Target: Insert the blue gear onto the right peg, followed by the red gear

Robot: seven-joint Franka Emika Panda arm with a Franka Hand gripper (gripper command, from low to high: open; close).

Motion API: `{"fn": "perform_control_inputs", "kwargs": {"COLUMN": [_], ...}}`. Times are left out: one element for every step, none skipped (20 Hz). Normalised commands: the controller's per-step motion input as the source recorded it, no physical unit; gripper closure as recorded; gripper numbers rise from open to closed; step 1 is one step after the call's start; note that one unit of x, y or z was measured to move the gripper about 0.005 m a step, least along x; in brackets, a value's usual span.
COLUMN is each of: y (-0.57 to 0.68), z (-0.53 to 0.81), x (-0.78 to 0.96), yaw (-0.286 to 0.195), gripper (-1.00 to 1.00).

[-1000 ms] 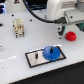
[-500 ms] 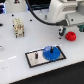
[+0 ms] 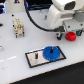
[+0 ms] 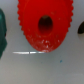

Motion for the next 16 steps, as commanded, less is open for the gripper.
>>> {"fn": "perform_control_inputs", "kwargs": {"y": [0.04,0.01,0.03,0.02,-0.04,0.04,0.13,0.09,0.02,0.07,0.05,0.31,0.11,0.05,0.05,0.09], "z": [-0.03,-0.06,-0.05,-0.05,-0.13,-0.03,-0.01,0.01,0.04,0.01,0.02,0.07,0.05,0.09,0.00,0.03], "x": [0.07,0.00,-0.01,-0.03,-0.02,0.01,-0.09,0.02,0.01,0.03,0.01,0.03,0.00,0.12,0.00,-0.01], "yaw": [0.000,0.000,0.000,0.000,0.000,0.000,0.000,0.000,0.000,0.000,0.000,0.000,0.000,0.000,0.000,0.000], "gripper": [-1.00,-1.00,-1.00,-1.00,1.00,1.00,1.00,1.00,1.00,1.00,1.00,1.00,1.00,1.00,1.00,1.00]}}
